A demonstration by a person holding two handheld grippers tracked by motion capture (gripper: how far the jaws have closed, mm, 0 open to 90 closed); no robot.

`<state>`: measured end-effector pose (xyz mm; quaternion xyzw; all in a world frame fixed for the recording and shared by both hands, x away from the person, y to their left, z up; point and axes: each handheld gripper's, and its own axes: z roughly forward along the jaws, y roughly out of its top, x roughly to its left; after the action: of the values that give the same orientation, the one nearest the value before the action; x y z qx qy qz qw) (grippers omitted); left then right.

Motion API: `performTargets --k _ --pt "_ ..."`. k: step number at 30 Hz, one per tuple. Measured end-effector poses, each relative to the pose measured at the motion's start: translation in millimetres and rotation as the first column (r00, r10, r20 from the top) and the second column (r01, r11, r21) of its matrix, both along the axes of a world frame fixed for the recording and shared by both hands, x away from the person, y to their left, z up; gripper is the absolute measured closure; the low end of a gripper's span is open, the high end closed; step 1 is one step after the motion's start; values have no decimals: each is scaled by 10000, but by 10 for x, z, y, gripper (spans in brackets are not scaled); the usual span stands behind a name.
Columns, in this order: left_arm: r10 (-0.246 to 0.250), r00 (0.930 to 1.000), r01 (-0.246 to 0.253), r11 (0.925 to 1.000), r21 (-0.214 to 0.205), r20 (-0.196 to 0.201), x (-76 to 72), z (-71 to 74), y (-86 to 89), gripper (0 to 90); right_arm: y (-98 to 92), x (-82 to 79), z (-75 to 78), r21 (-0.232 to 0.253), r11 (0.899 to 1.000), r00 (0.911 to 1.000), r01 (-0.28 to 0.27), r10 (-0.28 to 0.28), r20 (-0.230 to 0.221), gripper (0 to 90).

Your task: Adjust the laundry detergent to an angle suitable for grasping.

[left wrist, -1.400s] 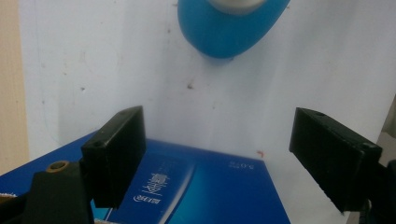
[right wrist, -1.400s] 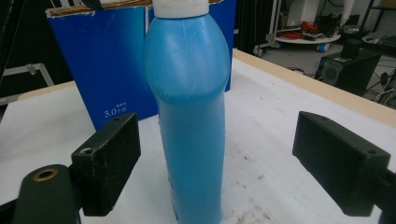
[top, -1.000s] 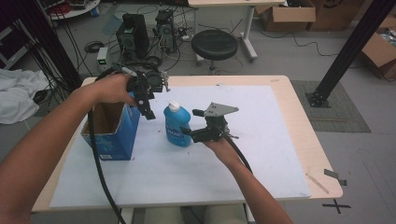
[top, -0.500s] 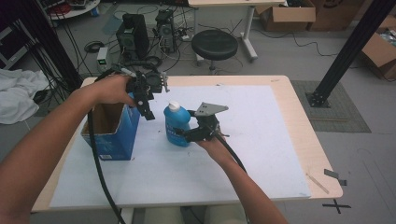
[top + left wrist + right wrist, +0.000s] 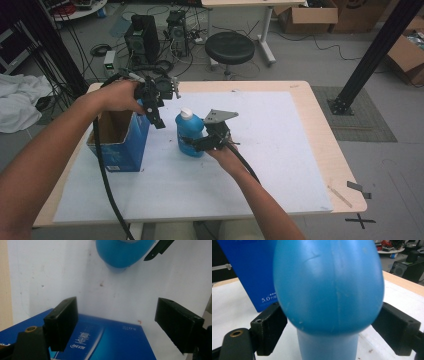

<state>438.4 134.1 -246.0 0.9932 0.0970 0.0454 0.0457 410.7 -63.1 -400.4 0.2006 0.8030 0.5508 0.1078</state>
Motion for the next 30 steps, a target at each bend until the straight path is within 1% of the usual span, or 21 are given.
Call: performTargets --k 5,6,11,16,25,30 --pt "15 10000 -15 10000 7 -16 0 -2 1 198 4 6 3 83 10000 10000 -37 37 -36 176" --pt "8 10000 -8 10000 13 -10 0 -1 2 199 5 6 6 93 9999 10000 -77 77 -16 203" --pt "35 10000 -35 10000 -36 15 -4 3 5 201 7 6 15 137 9999 10000 -93 93 -6 228" --pt "38 10000 -38 10000 -42 8 -6 2 10 201 8 3 19 80 9999 9999 -131 131 41 260" --pt "62 10000 -62 10000 -25 -27 -8 -8 21 202 4 15 16 96 9999 10000 -39 39 -38 272" --pt "43 10000 -43 10000 -50 -1 -7 -11 21 203 9 16 22 55 10000 10000 -58 58 7 304"
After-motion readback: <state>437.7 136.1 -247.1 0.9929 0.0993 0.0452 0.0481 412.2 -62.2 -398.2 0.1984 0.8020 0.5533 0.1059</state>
